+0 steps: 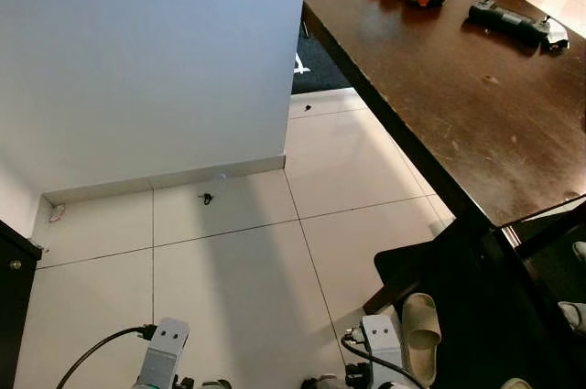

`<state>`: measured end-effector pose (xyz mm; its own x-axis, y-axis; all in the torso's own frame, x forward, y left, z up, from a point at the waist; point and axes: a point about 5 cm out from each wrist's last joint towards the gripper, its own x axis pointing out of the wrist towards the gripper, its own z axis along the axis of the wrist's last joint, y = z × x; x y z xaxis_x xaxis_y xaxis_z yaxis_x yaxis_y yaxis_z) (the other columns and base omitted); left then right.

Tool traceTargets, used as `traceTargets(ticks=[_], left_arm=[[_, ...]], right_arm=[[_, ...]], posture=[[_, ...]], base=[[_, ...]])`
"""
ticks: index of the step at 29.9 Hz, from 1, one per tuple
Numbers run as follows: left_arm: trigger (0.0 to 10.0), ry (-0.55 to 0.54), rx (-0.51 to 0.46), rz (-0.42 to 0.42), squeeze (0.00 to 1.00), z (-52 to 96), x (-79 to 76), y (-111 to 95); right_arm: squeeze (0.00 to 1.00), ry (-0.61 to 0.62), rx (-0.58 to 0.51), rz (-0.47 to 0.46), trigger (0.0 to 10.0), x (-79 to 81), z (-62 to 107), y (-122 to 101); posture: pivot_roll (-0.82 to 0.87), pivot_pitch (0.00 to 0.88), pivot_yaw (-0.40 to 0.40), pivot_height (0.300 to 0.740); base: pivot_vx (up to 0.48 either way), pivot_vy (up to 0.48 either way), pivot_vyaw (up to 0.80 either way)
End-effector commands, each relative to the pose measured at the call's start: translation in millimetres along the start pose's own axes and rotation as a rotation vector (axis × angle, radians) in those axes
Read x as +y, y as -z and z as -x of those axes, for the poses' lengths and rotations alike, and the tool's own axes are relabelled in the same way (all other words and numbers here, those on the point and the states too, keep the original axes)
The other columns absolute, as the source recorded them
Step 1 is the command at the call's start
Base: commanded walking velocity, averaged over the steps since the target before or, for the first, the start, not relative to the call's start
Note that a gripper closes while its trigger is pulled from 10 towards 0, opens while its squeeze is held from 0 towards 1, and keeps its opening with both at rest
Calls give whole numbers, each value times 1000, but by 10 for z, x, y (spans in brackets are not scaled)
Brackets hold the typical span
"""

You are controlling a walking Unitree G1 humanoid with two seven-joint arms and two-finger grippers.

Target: Hang keys on a hook

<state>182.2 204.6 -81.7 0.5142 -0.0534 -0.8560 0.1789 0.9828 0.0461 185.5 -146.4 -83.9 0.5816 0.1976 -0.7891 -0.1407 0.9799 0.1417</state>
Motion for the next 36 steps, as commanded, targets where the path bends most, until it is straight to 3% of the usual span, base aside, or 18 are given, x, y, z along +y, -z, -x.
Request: traceTargets(ticks=[1,36], left_arm=[[10000,1,19,-3,0,9,-9,76],[10000,5,25,-9,0,9,-28,101]], right_arm=[[0,-12,56,1,10000,32,27,170],[0,11,4,30,10000,14,27,114]], posture=[[-66,84,27,740],[-74,84,25,740]], base=[[0,0,0],[0,0,0]])
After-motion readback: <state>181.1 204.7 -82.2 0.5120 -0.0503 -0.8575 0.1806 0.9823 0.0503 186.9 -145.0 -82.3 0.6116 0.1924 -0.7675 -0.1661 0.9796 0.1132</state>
